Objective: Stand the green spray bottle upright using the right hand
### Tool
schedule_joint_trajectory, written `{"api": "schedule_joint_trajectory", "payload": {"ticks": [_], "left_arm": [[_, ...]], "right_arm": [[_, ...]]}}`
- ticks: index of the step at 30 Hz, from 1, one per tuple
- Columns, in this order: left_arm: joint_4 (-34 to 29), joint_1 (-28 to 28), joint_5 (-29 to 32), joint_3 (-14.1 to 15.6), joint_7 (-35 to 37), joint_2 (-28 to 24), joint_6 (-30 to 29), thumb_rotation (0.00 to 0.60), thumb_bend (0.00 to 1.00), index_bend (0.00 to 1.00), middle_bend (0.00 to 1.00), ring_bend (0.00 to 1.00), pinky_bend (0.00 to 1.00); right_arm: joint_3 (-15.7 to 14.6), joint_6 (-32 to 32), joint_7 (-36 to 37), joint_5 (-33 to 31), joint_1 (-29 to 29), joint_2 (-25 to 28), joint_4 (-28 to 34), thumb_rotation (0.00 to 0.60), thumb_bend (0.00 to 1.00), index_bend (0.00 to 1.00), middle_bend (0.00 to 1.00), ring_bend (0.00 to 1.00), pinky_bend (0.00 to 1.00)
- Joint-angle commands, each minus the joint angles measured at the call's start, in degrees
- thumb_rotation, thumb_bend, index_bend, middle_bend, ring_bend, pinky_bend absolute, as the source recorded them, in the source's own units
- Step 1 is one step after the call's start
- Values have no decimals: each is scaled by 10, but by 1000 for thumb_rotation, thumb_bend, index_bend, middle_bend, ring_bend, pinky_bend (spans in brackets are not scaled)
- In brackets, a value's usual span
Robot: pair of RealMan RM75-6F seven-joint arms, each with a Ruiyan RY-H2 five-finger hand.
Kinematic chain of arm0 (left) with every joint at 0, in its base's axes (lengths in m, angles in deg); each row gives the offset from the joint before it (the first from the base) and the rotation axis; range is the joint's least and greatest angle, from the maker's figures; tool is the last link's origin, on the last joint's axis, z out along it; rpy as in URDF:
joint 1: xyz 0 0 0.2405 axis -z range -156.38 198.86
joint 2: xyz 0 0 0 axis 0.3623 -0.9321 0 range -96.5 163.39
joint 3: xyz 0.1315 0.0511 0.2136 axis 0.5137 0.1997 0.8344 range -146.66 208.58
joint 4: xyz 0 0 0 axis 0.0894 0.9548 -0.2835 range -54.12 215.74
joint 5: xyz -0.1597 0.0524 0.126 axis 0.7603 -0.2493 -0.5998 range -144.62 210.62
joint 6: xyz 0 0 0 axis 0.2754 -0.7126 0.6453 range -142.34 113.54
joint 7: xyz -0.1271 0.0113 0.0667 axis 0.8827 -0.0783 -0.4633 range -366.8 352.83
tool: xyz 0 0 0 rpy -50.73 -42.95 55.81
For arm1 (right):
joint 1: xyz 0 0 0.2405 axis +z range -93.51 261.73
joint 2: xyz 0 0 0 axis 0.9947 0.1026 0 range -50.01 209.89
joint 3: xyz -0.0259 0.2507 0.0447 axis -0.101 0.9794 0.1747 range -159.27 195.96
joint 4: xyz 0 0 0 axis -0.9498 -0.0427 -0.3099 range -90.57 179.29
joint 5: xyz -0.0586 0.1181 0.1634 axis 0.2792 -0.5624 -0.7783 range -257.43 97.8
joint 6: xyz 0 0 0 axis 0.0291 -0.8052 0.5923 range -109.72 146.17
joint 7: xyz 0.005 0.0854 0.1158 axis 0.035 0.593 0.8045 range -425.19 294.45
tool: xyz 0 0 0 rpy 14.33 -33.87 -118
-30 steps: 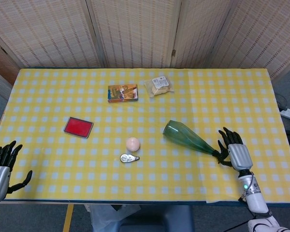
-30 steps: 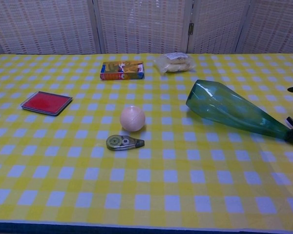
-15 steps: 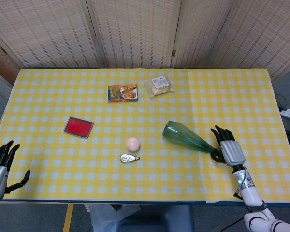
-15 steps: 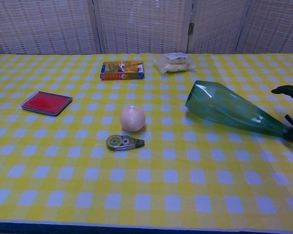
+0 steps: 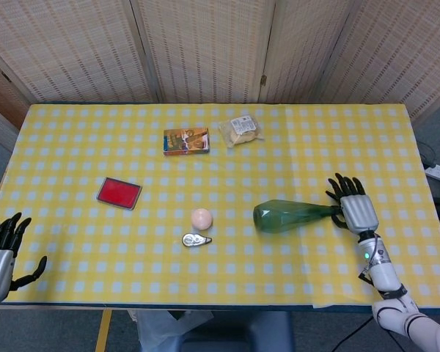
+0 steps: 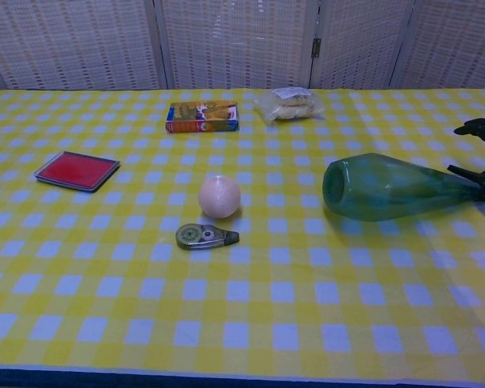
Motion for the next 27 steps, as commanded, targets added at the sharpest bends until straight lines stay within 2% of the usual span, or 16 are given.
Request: {"api": "schedule_joint_trajectory", "payload": {"ticks": [1, 4, 8, 14, 21, 27], "left_arm": [[3, 3, 8, -3, -2, 2, 7, 316, 427, 15, 0, 0, 0], [4, 5, 13, -4, -2, 3, 12, 318, 427, 16, 0, 0, 0], [7, 6, 25, -6, 1, 2, 21, 315, 427, 16, 0, 0, 0], [7, 3, 31, -7, 12, -2, 20, 320, 429, 16, 0, 0, 0], [6, -4, 23, -6, 24, -9, 6, 314, 430, 16, 0, 0, 0], [6, -8, 15, -5, 32, -12, -4, 315, 430, 16, 0, 0, 0]], "right_arm": [[26, -51, 7, -8, 68, -52, -89, 600, 320, 0, 0, 0, 0], [33, -70, 12, -10, 96, -77, -130, 600, 320, 0, 0, 0, 0], [52, -106, 23, -19, 163, -133, -206, 600, 320, 0, 0, 0, 0], [57, -140, 33, -22, 224, -187, -265, 600, 319, 0, 0, 0, 0], [65, -135, 57, -28, 263, -221, -280, 600, 319, 0, 0, 0, 0], [65, -70, 93, -24, 245, -187, -251, 600, 320, 0, 0, 0, 0]]}}
